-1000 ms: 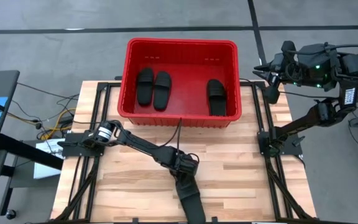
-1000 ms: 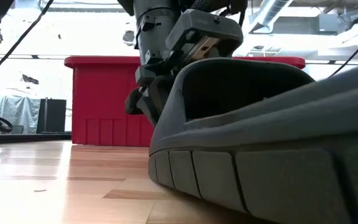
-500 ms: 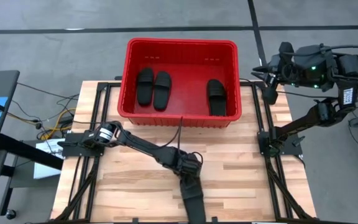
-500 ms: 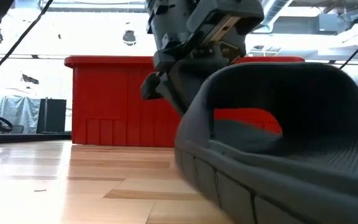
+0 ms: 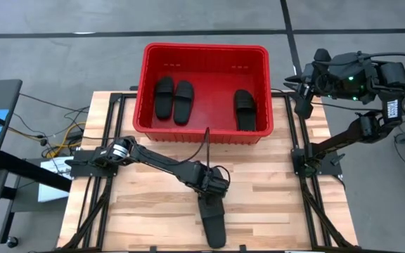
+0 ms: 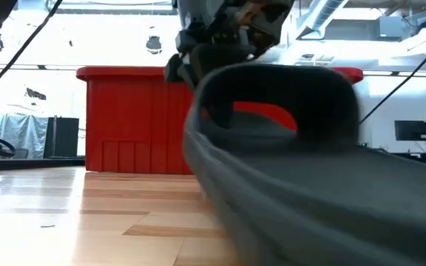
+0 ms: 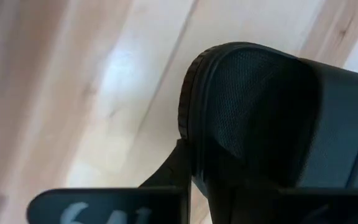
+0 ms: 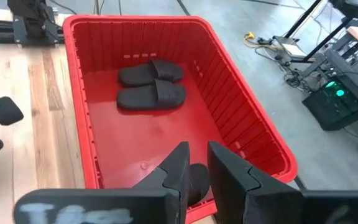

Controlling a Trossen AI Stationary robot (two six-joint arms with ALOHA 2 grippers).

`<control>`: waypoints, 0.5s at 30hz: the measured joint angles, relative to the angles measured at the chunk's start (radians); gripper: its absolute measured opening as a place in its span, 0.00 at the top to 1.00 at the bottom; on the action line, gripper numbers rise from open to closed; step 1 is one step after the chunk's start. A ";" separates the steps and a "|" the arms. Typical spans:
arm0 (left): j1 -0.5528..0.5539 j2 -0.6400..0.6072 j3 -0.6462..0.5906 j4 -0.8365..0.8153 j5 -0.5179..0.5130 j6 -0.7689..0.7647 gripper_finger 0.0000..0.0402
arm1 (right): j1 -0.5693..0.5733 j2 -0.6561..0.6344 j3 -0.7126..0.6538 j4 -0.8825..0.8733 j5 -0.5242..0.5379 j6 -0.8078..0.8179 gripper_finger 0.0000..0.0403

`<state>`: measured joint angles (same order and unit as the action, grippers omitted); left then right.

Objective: Pick and place slides into bin
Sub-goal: Put the slipper into the organizer bin

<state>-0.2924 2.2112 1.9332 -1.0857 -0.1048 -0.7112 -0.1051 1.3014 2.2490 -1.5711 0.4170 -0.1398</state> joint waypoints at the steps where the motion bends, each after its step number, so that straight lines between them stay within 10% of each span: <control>1: 0.000 0.000 0.016 -0.029 -0.007 0.009 0.98 | 0.000 -0.003 0.000 0.000 0.004 0.000 0.87; 15: 0.000 -0.002 0.281 -0.325 -0.172 0.046 0.98 | -0.055 -0.056 0.000 0.000 0.004 0.027 0.87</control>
<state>-0.2924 2.2097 2.2141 -1.4110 -0.2768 -0.6650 -0.1604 1.2453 2.2490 -1.5709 0.4210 -0.1129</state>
